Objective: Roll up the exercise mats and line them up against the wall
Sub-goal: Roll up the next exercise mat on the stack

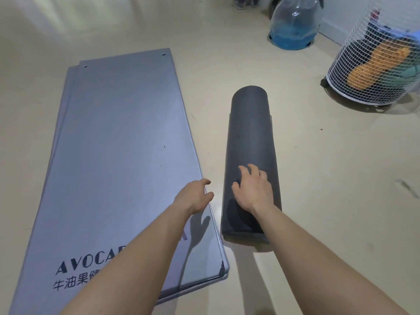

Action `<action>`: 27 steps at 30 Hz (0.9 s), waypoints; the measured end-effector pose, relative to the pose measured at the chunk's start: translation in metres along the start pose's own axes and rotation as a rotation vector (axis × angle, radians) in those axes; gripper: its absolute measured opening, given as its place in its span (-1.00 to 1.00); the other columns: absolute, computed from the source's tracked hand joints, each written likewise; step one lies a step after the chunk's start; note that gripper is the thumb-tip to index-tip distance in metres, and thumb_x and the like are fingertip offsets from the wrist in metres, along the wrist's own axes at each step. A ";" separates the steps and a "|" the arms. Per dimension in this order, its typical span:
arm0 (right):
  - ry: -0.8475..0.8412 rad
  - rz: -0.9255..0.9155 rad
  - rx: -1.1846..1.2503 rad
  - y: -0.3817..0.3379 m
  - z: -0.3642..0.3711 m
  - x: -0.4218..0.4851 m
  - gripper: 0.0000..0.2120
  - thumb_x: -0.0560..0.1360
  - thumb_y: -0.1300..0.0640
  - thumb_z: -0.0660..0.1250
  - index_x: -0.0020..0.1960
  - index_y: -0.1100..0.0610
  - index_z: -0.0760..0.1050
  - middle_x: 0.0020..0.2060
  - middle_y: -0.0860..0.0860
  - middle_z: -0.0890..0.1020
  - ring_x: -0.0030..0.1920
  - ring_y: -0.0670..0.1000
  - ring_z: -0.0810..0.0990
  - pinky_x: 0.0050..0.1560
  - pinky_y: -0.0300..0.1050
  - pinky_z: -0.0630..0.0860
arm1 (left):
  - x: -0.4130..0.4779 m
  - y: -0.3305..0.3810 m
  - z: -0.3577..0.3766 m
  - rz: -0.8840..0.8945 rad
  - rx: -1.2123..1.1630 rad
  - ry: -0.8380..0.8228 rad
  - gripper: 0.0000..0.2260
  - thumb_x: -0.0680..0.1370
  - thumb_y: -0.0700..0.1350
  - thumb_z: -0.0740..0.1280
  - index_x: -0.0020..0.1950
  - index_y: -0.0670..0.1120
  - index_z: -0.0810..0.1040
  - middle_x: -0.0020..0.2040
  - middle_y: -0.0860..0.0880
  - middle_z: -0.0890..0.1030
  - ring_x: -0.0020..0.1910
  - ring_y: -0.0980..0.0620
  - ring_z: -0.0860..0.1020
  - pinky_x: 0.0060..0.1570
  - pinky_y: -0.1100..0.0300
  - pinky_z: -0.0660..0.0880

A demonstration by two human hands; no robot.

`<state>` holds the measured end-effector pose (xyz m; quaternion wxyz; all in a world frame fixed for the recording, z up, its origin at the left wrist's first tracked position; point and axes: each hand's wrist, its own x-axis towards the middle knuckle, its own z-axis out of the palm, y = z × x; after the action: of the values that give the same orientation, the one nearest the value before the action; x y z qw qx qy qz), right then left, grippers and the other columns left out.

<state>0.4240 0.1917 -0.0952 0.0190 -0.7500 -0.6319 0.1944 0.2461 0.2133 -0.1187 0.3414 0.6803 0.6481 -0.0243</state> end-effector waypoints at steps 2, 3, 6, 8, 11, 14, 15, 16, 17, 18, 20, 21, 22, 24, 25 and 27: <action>-0.006 -0.026 -0.007 -0.016 0.001 -0.004 -0.47 0.68 -0.01 0.16 0.62 0.07 0.20 0.61 0.10 0.22 0.53 0.21 0.26 0.41 0.11 0.39 | -0.009 -0.015 -0.006 -0.029 -0.004 -0.009 -0.53 0.70 0.02 0.25 0.61 0.01 0.32 0.52 -0.08 0.45 0.42 -0.12 0.48 0.38 -0.02 0.44; -0.006 -0.045 -0.018 -0.023 0.004 -0.005 -0.47 0.67 -0.01 0.16 0.61 0.08 0.22 0.60 0.10 0.24 0.52 0.21 0.28 0.40 0.10 0.40 | -0.013 -0.023 -0.009 -0.045 -0.009 -0.013 -0.53 0.70 0.02 0.24 0.61 0.01 0.31 0.51 -0.08 0.46 0.42 -0.12 0.48 0.38 -0.02 0.45; -0.007 -0.105 -0.047 -0.048 0.017 -0.008 -0.49 0.66 0.01 0.16 0.58 0.09 0.26 0.58 0.10 0.27 0.48 0.19 0.32 0.35 0.07 0.43 | -0.030 -0.047 -0.016 -0.102 -0.037 -0.001 -0.52 0.70 0.02 0.23 0.62 0.01 0.28 0.49 -0.07 0.47 0.38 -0.09 0.49 0.33 0.01 0.46; -0.041 -0.139 -0.014 -0.070 0.031 -0.013 -0.50 0.66 0.02 0.15 0.58 0.09 0.27 0.58 0.10 0.26 0.47 0.17 0.32 0.32 0.06 0.43 | -0.045 -0.064 -0.018 -0.139 -0.055 0.016 -0.51 0.70 0.02 0.24 0.62 0.01 0.27 0.49 -0.06 0.46 0.37 -0.09 0.50 0.33 0.01 0.46; -0.150 -0.218 0.058 -0.111 0.060 -0.027 -0.50 0.67 0.02 0.14 0.58 0.10 0.28 0.58 0.07 0.25 0.48 0.15 0.30 0.30 0.06 0.42 | -0.074 -0.098 -0.022 -0.191 -0.087 0.047 -0.51 0.68 0.02 0.26 0.61 0.03 0.28 0.47 -0.04 0.47 0.21 -0.07 0.59 0.17 0.02 0.53; -0.342 -0.303 0.084 -0.146 0.102 -0.051 -0.53 0.66 0.02 0.19 0.55 0.07 0.34 0.52 0.05 0.32 0.46 0.13 0.32 0.28 0.07 0.45 | -0.106 -0.152 -0.015 -0.272 -0.059 0.065 -0.49 0.64 0.05 0.33 0.59 0.06 0.33 0.46 -0.04 0.46 0.19 -0.06 0.60 0.18 0.00 0.53; -0.411 -0.336 0.062 -0.154 0.119 -0.060 -0.53 0.65 0.00 0.21 0.54 0.06 0.36 0.50 0.05 0.34 0.44 0.13 0.34 0.28 0.07 0.46 | -0.116 -0.174 -0.010 -0.296 -0.015 0.060 -0.47 0.62 0.07 0.35 0.58 0.07 0.34 0.47 -0.04 0.45 0.28 -0.08 0.55 0.24 -0.01 0.51; -0.462 -0.366 0.029 -0.159 0.137 -0.070 -0.52 0.64 -0.03 0.23 0.53 0.04 0.37 0.48 0.05 0.35 0.43 0.14 0.35 0.29 0.07 0.46 | -0.126 -0.196 -0.003 -0.313 0.038 0.052 -0.43 0.59 0.09 0.38 0.58 0.09 0.34 0.50 -0.04 0.41 0.38 -0.09 0.47 0.30 -0.03 0.48; -0.492 -0.388 -0.011 -0.162 0.154 -0.079 -0.50 0.62 -0.06 0.26 0.53 0.02 0.36 0.48 0.04 0.35 0.42 0.15 0.35 0.30 0.07 0.45 | -0.135 -0.217 0.006 -0.323 0.093 0.034 -0.38 0.56 0.11 0.41 0.59 0.11 0.32 0.55 -0.03 0.35 0.47 -0.10 0.37 0.36 -0.05 0.44; -0.502 -0.408 -0.056 -0.163 0.171 -0.089 -0.45 0.58 -0.11 0.29 0.53 0.00 0.35 0.49 0.04 0.34 0.43 0.15 0.33 0.32 0.07 0.43 | -0.143 -0.237 0.015 -0.319 0.151 0.004 -0.31 0.52 0.13 0.44 0.61 0.13 0.27 0.60 -0.02 0.26 0.55 -0.12 0.25 0.43 -0.07 0.39; -0.481 -0.453 -0.145 -0.162 0.202 -0.108 -0.36 0.48 -0.25 0.35 0.49 -0.06 0.33 0.53 0.03 0.25 0.49 0.18 0.23 0.36 0.11 0.38 | -0.159 -0.272 0.038 -0.265 0.277 -0.066 -0.14 0.43 0.20 0.45 0.65 0.16 0.12 0.67 -0.01 0.06 0.64 -0.16 0.01 0.54 -0.12 0.23; -0.455 -0.460 -0.183 -0.161 0.216 -0.118 -0.30 0.43 -0.32 0.35 0.48 -0.09 0.31 0.56 0.04 0.18 0.52 0.20 0.16 0.40 0.14 0.31 | -0.165 -0.286 0.050 -0.232 0.330 -0.099 -0.06 0.40 0.23 0.45 0.67 0.18 0.02 0.69 0.00 -0.04 0.66 -0.18 -0.08 0.57 -0.15 0.16; -0.420 -0.461 -0.212 -0.159 0.227 -0.126 -0.24 0.39 -0.38 0.35 0.50 -0.12 0.26 0.60 0.06 0.09 0.55 0.22 0.07 0.46 0.17 0.22 | -0.170 -0.299 0.061 -0.212 0.364 -0.122 0.00 0.39 0.25 0.45 0.67 0.19 -0.08 0.70 0.02 -0.13 0.66 -0.20 -0.13 0.58 -0.19 0.11; -0.354 -0.464 -0.257 -0.158 0.244 -0.136 -0.09 0.38 -0.46 0.34 0.59 -0.13 0.12 0.65 0.08 -0.08 0.61 0.27 -0.07 0.54 0.21 0.06 | -0.177 -0.320 0.075 -0.176 0.400 -0.121 0.07 0.39 0.28 0.46 0.67 0.20 -0.19 0.69 0.04 -0.24 0.66 -0.21 -0.15 0.59 -0.20 0.09; -0.339 -0.459 -0.269 -0.158 0.250 -0.138 -0.04 0.38 -0.49 0.34 0.62 -0.13 0.07 0.66 0.09 -0.14 0.62 0.28 -0.12 0.57 0.23 0.01 | -0.179 -0.327 0.079 -0.152 0.409 -0.105 0.07 0.40 0.30 0.46 0.67 0.21 -0.21 0.69 0.05 -0.25 0.66 -0.21 -0.13 0.59 -0.18 0.10; -0.331 -0.457 -0.300 -0.158 0.254 -0.139 0.08 0.33 -0.53 0.35 0.65 -0.11 -0.03 0.66 0.10 -0.20 0.62 0.29 -0.18 0.59 0.25 -0.05 | -0.180 -0.335 0.079 -0.107 0.420 -0.066 0.04 0.42 0.35 0.45 0.68 0.22 -0.18 0.70 0.08 -0.23 0.67 -0.18 -0.11 0.59 -0.13 0.12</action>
<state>0.1783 0.0357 -0.2491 -0.1519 -0.5412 -0.8002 0.2090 -0.0512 -0.0060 -0.2391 0.2116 0.6999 0.6525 -0.1992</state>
